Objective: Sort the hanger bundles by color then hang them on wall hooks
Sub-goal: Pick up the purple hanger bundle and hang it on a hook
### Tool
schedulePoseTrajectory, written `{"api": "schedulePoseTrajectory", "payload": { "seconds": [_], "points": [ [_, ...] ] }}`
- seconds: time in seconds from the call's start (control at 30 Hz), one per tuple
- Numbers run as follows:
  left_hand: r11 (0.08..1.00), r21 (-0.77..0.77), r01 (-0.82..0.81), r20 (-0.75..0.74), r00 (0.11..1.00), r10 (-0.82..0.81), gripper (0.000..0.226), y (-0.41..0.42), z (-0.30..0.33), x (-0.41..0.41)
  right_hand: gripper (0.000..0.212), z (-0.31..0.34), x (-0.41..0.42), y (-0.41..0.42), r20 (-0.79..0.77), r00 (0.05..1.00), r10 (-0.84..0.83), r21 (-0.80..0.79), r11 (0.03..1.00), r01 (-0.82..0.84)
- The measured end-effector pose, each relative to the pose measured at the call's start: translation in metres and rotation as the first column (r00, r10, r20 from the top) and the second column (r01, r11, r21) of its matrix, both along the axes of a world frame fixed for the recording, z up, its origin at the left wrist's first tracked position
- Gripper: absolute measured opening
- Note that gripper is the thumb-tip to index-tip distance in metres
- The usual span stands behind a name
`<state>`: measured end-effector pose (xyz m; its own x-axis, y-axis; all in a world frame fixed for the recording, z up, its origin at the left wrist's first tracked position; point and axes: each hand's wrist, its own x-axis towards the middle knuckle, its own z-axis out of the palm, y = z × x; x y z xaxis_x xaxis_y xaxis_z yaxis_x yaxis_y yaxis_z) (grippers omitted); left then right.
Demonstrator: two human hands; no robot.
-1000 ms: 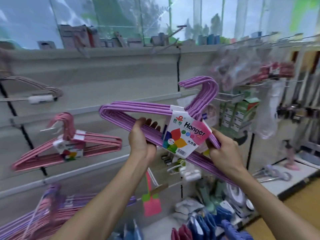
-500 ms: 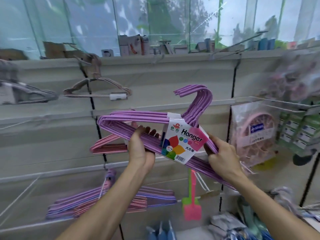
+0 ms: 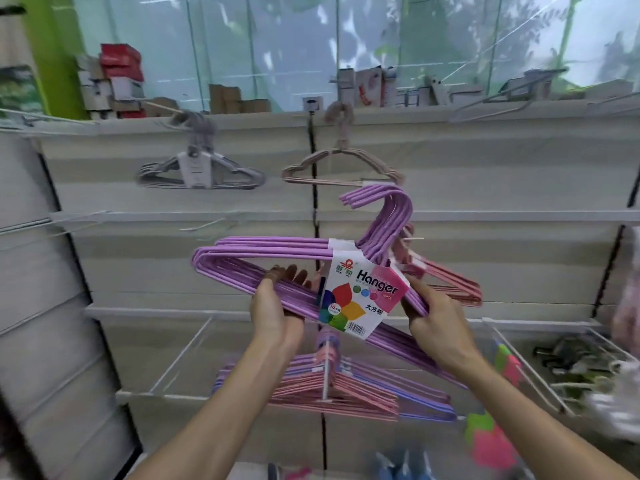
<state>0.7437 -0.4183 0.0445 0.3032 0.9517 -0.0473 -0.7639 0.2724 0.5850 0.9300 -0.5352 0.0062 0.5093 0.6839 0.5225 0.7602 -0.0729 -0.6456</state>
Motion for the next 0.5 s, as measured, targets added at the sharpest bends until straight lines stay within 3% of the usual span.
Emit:
{"api": "schedulePoseTrajectory", "payload": {
  "seconds": [0.5],
  "points": [
    [0.986, -0.118, -0.122, 0.117, 0.984, 0.135, 0.004, 0.123, -0.034, -0.158, 0.066, 0.002, -0.118, 0.125, 0.025, 0.988, 0.155, -0.127, 0.98, -0.151]
  ]
}}
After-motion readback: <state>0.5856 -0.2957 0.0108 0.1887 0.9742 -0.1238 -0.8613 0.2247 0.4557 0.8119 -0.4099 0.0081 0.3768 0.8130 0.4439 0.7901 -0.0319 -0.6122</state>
